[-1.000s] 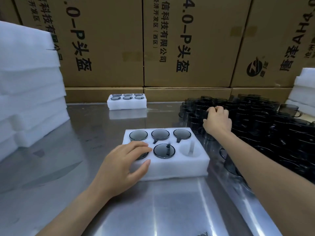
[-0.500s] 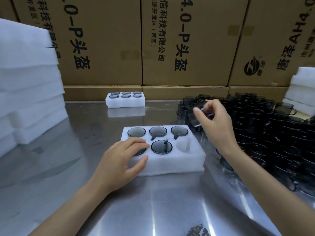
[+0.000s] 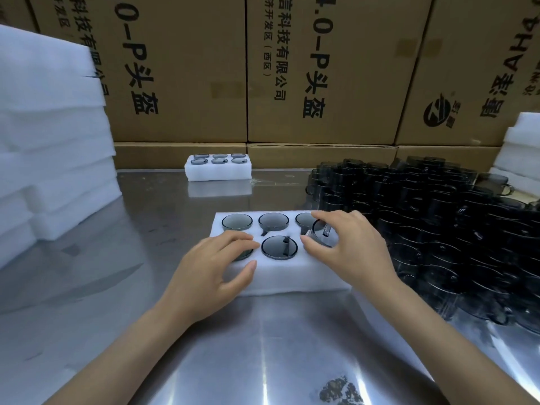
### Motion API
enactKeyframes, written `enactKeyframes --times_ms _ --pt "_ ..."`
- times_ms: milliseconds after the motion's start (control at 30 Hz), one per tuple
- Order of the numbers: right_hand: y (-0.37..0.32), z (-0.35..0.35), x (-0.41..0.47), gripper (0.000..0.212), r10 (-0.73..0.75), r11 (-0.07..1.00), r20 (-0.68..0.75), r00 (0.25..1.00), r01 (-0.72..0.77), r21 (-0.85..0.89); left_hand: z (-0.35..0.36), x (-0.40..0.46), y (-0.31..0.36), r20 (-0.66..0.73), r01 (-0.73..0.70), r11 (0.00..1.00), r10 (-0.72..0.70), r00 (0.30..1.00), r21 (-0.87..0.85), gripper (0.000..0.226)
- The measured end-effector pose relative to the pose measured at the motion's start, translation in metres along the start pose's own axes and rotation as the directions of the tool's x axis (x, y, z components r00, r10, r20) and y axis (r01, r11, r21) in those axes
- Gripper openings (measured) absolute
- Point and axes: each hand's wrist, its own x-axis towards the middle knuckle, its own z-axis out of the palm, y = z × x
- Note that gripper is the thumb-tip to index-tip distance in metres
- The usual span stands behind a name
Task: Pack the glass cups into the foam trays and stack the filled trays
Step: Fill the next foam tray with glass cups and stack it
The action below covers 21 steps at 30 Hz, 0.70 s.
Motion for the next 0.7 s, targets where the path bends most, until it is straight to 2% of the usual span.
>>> enactKeyframes --times_ms 133,233,333,433,567,633,700 --pt "0.000 -0.001 0.002 0.039 -0.013 0.999 0.057 0.998 0.015 -0.038 0.001 0.000 -0.001 -0.008 -0.013 1.000 0.014 1.000 0.017 0.036" --pt "0.003 0.000 -0.001 0.059 -0.016 0.997 0.100 0.995 0.023 -0.069 0.001 0.001 0.000 -0.009 -0.036 0.998 0.036 0.999 0.046 0.036" --pt "0.006 -0.005 -0.007 0.074 -0.044 0.998 0.069 0.997 0.042 0.036 -0.002 0.002 0.004 -0.016 -0.091 0.992 0.093 0.996 0.083 0.037" --pt "0.011 -0.014 -0.011 0.064 -0.052 0.992 -0.025 0.998 0.054 0.112 -0.001 0.004 0.019 -0.013 -0.182 0.977 0.185 0.983 0.114 0.044" --pt "0.008 -0.009 -0.017 0.054 -0.092 0.983 0.129 0.987 0.069 0.171 0.009 0.010 0.049 0.108 -0.334 0.928 0.320 0.941 0.165 0.057" --pt "0.006 -0.006 -0.018 0.051 -0.126 0.973 0.158 0.979 0.091 0.213 0.015 0.018 0.057 0.163 -0.347 0.913 0.317 0.934 0.213 0.061" --pt "0.005 -0.007 -0.018 0.050 -0.128 0.973 0.164 0.978 0.092 0.212 0.021 0.024 0.060 0.191 -0.302 0.927 0.262 0.946 0.224 0.062"
